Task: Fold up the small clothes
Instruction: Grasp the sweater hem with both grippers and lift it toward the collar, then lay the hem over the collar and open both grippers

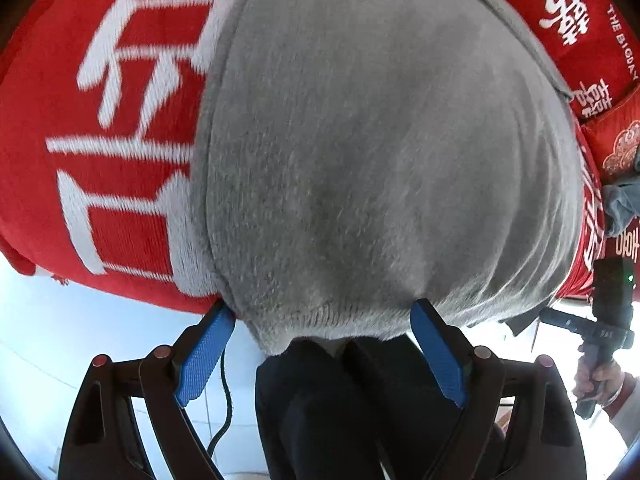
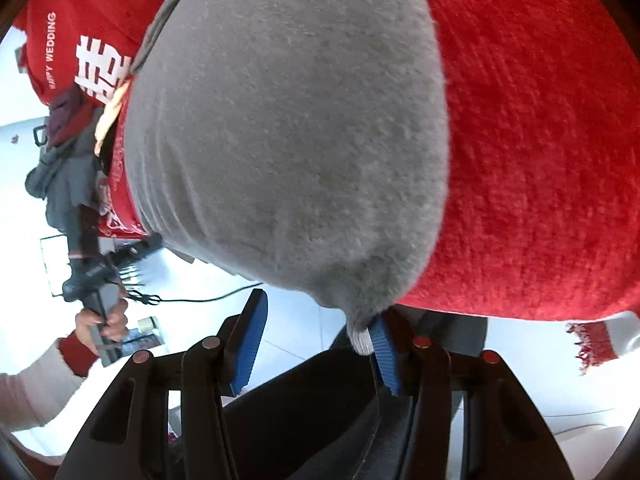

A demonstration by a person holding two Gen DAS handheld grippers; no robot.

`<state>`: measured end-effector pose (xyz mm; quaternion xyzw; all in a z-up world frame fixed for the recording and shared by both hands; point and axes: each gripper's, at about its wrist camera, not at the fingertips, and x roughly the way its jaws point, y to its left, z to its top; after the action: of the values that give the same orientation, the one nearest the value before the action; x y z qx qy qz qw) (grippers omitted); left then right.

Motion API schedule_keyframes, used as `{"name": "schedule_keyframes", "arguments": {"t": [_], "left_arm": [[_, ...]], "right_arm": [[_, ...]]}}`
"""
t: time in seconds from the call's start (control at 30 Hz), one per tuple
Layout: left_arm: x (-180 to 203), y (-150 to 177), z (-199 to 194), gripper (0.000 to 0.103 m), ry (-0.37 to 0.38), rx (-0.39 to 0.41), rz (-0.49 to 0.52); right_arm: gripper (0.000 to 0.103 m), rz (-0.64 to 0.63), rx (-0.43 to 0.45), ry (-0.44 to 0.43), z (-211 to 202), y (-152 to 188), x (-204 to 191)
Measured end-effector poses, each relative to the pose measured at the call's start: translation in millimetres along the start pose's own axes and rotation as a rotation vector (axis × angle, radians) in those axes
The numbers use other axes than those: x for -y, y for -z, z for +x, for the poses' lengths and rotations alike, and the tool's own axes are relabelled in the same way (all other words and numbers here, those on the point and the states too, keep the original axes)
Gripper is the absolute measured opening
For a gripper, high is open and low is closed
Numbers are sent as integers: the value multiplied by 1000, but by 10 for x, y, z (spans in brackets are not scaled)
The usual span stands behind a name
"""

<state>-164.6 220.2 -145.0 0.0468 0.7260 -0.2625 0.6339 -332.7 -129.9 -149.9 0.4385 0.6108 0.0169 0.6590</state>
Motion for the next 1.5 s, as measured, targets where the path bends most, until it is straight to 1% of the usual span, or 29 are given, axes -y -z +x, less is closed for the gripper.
{"name": "schedule_keyframes", "arguments": {"t": [0.03, 0.07, 0.13, 0.17, 0.2, 0.23, 0.27, 0.3, 0.37, 0.4, 0.47, 0.57, 0.7, 0.8, 0.9, 1.0, 1.07, 1.13, 1.17, 1.27, 1.33, 1.43, 1.5], "left_arm": [[-5, 3, 32, 90, -1, -8, 1], [2, 4, 50, 86, -6, -12, 7], [47, 18, 79, 77, -10, -22, 23], [40, 33, 77, 64, -1, -28, 23], [68, 54, 65, 46, 11, -35, 24], [78, 84, 71, 32, 32, -48, 25], [62, 110, 83, 10, 60, -68, 26], [65, 119, 70, 10, 90, -77, 31], [117, 112, 5, 10, 112, -72, 63], [154, 100, -67, 10, 141, -62, 75], [205, 76, -245, 10, 196, -30, 80], [265, 33, -565, 10, 270, 47, 63], [317, -168, -926, 10, 306, 122, 48], [388, -406, -1124, 10, 333, 177, 32], [398, -786, -1384, 10, 346, 239, 16], [396, -1198, -1685, 10, 360, 310, -9], [528, -1511, -1775, 10, 348, 356, -14], [578, -1784, -1845, 10, 329, 380, -14], [619, -1980, -1864, 10, 311, 390, -15], [700, -2427, -1834, 10, 284, 411, -13], [763, -2771, -1726, 10, 256, 422, -19], [750, -3251, -1466, 10, 200, 417, -47], [732, -3519, -1212, 10, 158, 395, -80]], "right_arm": [[55, 0, -3, 3, 12, -15, -13], [55, 4, -5, 3, 20, -23, -17], [54, 33, -7, -9, 13, -35, -9], [50, 52, -5, -20, 6, -37, -10], [29, 76, -2, -37, -11, -29, 15], [8, 114, 3, -62, -33, -29, 56], [8, 144, 10, -79, -38, -20, 71], [8, 164, 17, -94, -48, -9, 80], [8, 186, 36, -146, -92, 11, 41], [7, 194, 45, -173, -121, 24, 13], [7, 200, 74, -234, -219, 39, -93], [7, 187, 121, -327, -393, 16, -292], [7, 169, 204, -434, -662, -138, -539], [7, 154, 263, -498, -870, -384, -686], [7, 143, 314, -561, -1103, -709, -770], [7, 139, 352, -607, -1275, -1001, -845], [7, 141, 379, -636, -1427, -1287, -868], [7, 139, 398, -652, -1544, -1617, -875], [7, 137, 403, -651, -1606, -1754, -854], [7, 129, 404, -638, -1728, -2259, -786], [7, 118, 394, -621, -1756, -2599, -729], [7, 141, 370, -596, -1641, -3136, -563], [7, 168, 348, -546, -1486, -3434, -433]]}}
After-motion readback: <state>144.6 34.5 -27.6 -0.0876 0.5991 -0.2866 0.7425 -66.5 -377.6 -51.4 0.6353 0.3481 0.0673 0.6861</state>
